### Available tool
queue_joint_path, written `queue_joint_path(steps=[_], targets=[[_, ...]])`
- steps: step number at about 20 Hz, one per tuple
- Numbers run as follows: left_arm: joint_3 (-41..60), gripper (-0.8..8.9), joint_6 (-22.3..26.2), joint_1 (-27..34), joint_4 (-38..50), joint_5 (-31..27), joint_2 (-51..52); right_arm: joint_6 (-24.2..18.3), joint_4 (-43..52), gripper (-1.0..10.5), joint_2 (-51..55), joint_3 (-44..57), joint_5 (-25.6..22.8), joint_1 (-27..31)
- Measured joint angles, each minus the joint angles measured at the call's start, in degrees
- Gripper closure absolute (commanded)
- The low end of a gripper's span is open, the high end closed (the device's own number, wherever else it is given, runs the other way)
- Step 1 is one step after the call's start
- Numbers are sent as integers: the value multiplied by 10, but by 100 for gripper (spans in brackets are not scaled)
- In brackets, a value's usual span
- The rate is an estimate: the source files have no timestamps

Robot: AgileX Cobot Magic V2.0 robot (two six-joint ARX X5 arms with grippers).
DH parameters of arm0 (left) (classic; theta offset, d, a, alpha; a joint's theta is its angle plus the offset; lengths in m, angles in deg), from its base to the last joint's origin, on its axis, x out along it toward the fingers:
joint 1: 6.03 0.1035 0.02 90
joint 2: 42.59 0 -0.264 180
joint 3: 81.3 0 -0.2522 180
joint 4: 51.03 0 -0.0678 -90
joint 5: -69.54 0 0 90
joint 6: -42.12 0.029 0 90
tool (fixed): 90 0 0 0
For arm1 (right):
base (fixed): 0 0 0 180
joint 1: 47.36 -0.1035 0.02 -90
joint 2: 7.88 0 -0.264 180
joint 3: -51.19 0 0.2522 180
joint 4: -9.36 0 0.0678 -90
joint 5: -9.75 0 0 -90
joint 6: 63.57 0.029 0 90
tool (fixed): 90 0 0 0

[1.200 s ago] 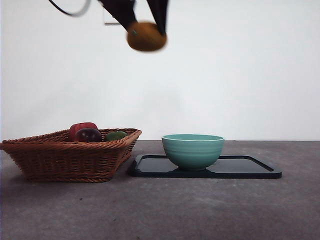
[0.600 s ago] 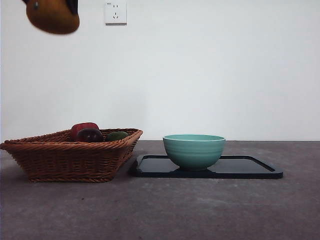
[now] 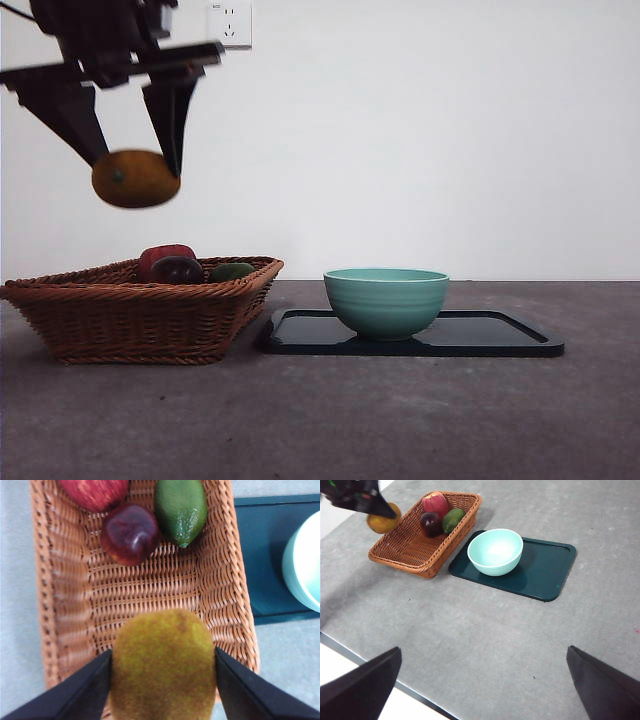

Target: Pick up the wifruite, put it on the bowl, pick up the plate, put it on desk

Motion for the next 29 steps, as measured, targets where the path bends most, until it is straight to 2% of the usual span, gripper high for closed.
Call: queue_joint_path(steps=[9,20,21,24,29], targets=[[1,512,-1,0,91,0,-131,0,0,344,0,0,0,0],[1,508,-1,0,103,-2,-183,0,0,344,0,0,0,0],[1,491,-1,0,103,-2,-183,0,0,344,0,0,0,0],[1,338,-1,0,94,-2,-184,0,0,344,0,0,0,0],[-3,309,-1,0,76,-2,-162,0,0,344,0,0,0,0]])
